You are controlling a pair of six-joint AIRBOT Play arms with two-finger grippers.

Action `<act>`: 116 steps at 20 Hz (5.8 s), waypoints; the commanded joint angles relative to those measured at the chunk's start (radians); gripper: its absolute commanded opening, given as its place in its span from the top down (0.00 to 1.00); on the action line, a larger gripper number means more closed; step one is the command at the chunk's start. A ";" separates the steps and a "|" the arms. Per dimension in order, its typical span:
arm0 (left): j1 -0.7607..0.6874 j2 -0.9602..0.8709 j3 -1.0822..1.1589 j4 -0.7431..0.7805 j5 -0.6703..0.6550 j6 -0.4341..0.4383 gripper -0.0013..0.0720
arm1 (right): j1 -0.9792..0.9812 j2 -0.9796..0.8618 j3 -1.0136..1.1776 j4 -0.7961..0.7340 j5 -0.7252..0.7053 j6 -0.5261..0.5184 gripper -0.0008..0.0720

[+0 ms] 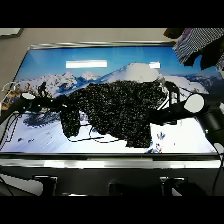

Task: Fold the clothes and pants, and hang the long-sleeved shirts on hangers.

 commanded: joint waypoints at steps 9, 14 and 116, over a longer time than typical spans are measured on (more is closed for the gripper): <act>-0.039 -0.005 0.140 -0.045 -0.072 -0.024 0.95 | -0.002 0.006 0.005 0.091 -0.304 0.098 0.94; -0.022 0.124 0.578 0.072 -0.123 -0.185 0.95 | -0.094 -0.017 0.261 0.049 -0.569 0.148 0.95; 0.146 0.062 0.001 0.314 -0.414 -0.088 0.01 | -0.747 -0.482 -0.146 0.305 0.054 -0.539 0.94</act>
